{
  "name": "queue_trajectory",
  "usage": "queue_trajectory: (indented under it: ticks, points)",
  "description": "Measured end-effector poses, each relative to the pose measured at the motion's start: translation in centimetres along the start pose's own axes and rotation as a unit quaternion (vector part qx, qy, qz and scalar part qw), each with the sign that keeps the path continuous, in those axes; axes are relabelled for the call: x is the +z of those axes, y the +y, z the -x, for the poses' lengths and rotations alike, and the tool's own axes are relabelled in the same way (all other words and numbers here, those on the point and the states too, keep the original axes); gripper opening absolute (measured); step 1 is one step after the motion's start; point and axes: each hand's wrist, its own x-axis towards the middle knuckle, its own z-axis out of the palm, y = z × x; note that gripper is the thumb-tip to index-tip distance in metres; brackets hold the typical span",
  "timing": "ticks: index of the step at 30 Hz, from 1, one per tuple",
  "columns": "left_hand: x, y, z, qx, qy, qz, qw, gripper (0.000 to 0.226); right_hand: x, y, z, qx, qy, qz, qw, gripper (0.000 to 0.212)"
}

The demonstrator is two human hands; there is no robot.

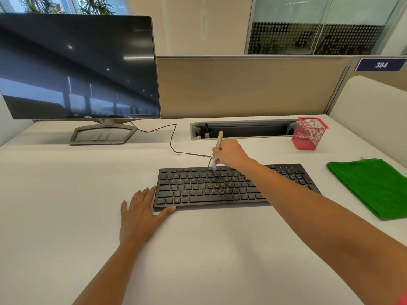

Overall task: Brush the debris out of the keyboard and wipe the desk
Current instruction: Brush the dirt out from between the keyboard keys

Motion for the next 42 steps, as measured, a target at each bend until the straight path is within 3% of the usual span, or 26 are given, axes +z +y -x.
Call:
queue_trajectory:
  ticks: [6, 11, 18, 24, 28, 30, 34, 38, 42]
  points:
    - [-0.1, 0.0, 0.0, -0.002, -0.001, -0.006, 1.000, 0.108, -0.2, 0.7, 0.3, 0.017, -0.085, 0.041, 0.995, 0.023]
    - [0.0, 0.0, 0.0, -0.001, 0.001, 0.002, 1.000, 0.106, -0.6, 1.0, -0.1, 0.018, -0.007, -0.020, 1.000, 0.030]
    - [0.1, 0.0, 0.0, -0.001, -0.001, -0.010, 1.000, 0.106, -0.7, 1.5, 0.2, 0.036, -0.060, 0.020, 0.997, 0.026]
    - [0.0, 0.0, 0.0, 0.000, 0.002, -0.005, 1.000, 0.106, -0.6, 1.7, -0.5, 0.024, 0.024, -0.041, 0.999, 0.029]
    - [0.0, 0.0, 0.0, -0.002, 0.001, -0.005, 1.000, 0.107, -0.4, 1.9, -0.2, 0.032, -0.054, -0.008, 0.998, 0.026]
    - [0.0, 0.0, 0.0, -0.002, 0.000, -0.006, 1.000, 0.106, -0.6, 1.7, -0.2, 0.020, -0.047, -0.003, 0.999, 0.026]
    - [0.0, 0.0, 0.0, 0.001, -0.003, -0.008, 1.000, 0.105, -0.6, 1.5, 0.4, -0.032, -0.076, -0.073, 0.994, 0.026]
    - [-0.1, 0.0, 0.0, 0.002, 0.000, -0.009, 1.000, 0.105, -1.1, 1.9, 0.8, -0.047, -0.108, 0.035, 0.992, 0.029]
    - [-0.1, 0.0, 0.0, 0.000, -0.001, -0.010, 1.000, 0.106, -2.2, 2.2, 0.6, -0.015, -0.069, 0.160, 0.985, 0.026]
